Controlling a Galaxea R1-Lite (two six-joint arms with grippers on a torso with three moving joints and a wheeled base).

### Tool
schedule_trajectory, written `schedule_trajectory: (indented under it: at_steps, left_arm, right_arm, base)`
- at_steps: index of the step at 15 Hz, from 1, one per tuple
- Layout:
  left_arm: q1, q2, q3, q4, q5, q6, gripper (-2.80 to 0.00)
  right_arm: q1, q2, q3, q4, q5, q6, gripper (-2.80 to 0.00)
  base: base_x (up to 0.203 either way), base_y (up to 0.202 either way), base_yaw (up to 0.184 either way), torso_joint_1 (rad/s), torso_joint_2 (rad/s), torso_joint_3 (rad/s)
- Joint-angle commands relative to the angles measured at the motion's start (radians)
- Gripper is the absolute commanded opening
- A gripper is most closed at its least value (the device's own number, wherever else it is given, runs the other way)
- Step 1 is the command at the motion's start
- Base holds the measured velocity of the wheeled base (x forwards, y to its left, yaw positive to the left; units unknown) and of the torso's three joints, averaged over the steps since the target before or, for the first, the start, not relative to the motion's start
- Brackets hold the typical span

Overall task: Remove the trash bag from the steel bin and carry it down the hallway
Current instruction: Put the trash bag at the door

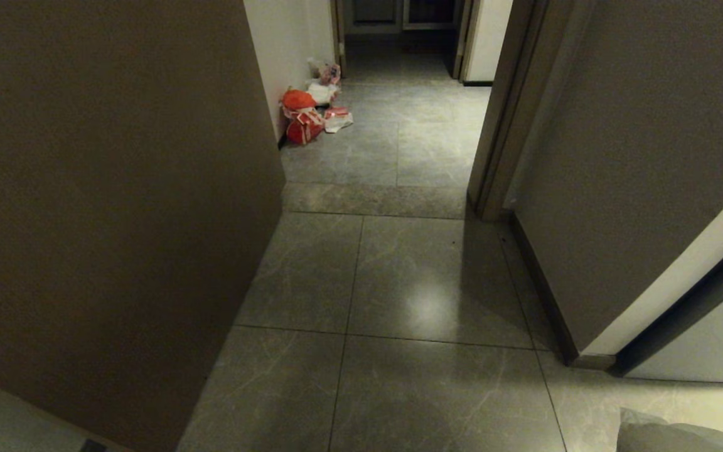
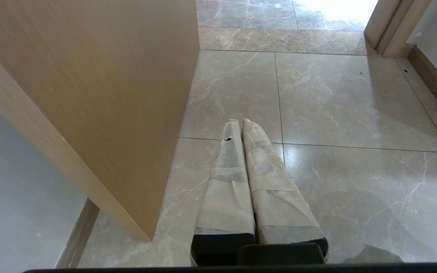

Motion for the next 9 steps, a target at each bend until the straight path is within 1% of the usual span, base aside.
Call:
schedule_trajectory:
  at_steps: [1,9]
  left_arm:
    - [0.0,0.0,0.002,0.0,0.0,0.0,-2.8]
    - [0.0,0.0,0.002,0.0,0.0,0.0,-2.8]
  right_arm:
    - [0.0,0.0,0.0,0.001,0.0,0.0,-2.8]
    - [0.0,0.0,0.0,0.001,0.0,0.0,-2.8]
  base:
    - [0.0,0.0,0.0,0.0,0.0,0.0]
    - [0.0,0.0,0.0,0.0,0.0,0.0]
